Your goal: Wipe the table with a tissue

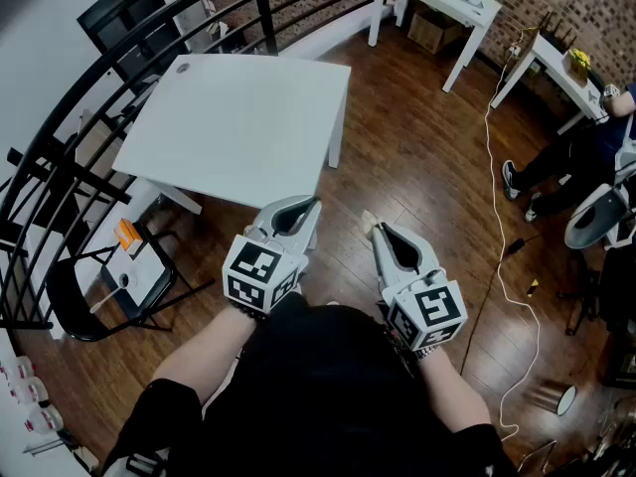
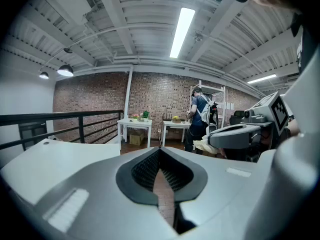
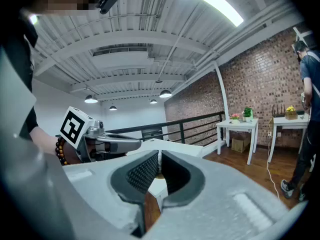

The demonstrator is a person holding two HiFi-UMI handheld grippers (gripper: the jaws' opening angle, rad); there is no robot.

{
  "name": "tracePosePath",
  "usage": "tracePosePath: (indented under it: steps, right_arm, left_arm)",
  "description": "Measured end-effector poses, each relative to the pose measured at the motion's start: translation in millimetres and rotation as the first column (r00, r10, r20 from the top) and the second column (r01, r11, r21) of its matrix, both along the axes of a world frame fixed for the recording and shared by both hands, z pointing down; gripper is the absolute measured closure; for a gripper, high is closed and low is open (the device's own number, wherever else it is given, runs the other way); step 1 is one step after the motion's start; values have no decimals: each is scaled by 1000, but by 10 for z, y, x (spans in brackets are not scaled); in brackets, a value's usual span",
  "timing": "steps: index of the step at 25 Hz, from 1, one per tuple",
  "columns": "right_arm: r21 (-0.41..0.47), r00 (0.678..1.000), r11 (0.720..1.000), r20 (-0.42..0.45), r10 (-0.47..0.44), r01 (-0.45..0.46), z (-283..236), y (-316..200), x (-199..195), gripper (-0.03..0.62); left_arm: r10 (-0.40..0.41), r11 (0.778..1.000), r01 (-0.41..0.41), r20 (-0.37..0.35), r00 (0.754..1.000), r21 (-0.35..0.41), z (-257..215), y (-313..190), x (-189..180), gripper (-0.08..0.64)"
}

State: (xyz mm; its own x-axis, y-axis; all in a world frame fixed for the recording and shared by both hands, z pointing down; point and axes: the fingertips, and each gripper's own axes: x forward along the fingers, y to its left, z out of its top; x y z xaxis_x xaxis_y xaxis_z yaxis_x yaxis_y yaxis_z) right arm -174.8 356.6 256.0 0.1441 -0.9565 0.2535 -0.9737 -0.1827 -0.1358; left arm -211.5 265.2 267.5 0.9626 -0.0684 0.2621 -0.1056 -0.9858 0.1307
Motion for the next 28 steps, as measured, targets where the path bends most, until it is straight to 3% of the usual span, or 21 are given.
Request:
tracePosePath:
  steps: [12, 28]
  right_arm:
    - [-39, 1000, 999, -1, 25, -25, 124, -180, 582, 584]
    - [-143, 998, 988, 35, -60, 64, 387, -1330, 2017, 584]
  left_arm:
    - [29, 999, -29, -3, 1000, -20, 149, -238, 691, 548]
    - [-55, 995, 58, 33, 998, -78, 477, -1385, 1918, 548]
